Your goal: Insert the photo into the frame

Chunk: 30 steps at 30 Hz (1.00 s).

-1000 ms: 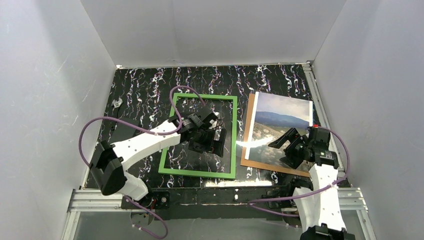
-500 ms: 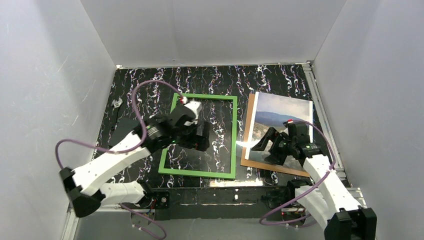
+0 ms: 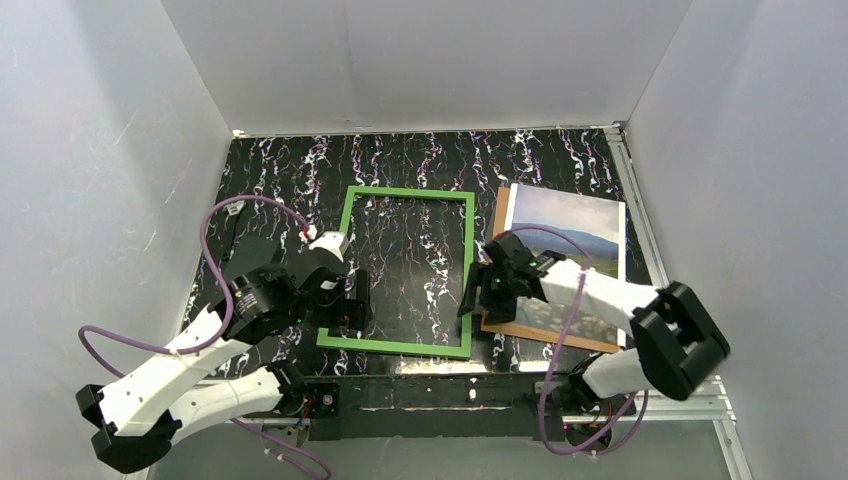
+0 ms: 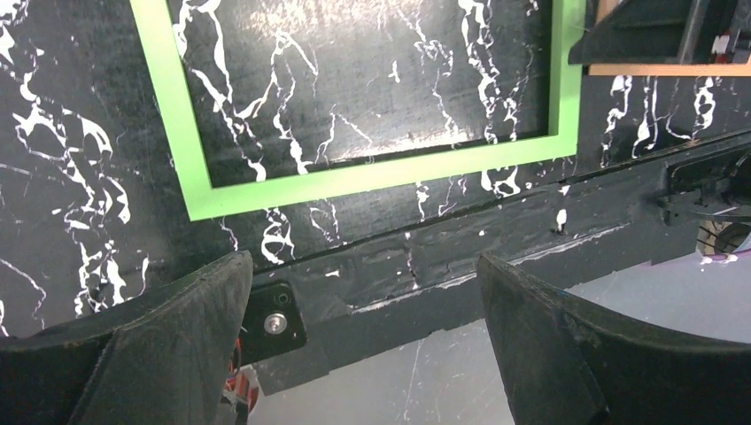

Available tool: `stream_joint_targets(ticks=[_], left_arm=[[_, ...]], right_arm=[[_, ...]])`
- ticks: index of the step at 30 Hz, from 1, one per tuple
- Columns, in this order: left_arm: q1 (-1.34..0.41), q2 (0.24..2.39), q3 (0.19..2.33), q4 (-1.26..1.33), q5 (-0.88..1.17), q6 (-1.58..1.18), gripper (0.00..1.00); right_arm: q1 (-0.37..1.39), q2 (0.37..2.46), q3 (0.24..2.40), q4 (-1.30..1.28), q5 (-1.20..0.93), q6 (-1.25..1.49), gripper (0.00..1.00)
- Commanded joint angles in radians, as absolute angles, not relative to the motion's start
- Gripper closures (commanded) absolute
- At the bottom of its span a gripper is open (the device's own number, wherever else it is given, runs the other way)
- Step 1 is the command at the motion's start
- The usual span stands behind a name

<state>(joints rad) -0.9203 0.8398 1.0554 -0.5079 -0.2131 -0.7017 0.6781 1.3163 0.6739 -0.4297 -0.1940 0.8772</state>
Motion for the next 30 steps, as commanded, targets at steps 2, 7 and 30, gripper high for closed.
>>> stream_joint_targets(ticks=[2,7,30], left_arm=[[-0.927,0.817,1.031,-0.641,-0.221,-0.748,0.00],[-0.927,0.801,1.031,-0.665,-0.228,-0.743,0.00],[-0.927,0.751,1.041,-0.752,-0.255,-0.730,0.00]], right_arm=[[0.771,1.464,0.848,-0.435,-0.074,0.893,0.28],[0.830,1.603,0.968,-0.493,-0.029,0.888,0.39],[1.019,1.881,1.332,-0.786,0.306,0.801,0.60]])
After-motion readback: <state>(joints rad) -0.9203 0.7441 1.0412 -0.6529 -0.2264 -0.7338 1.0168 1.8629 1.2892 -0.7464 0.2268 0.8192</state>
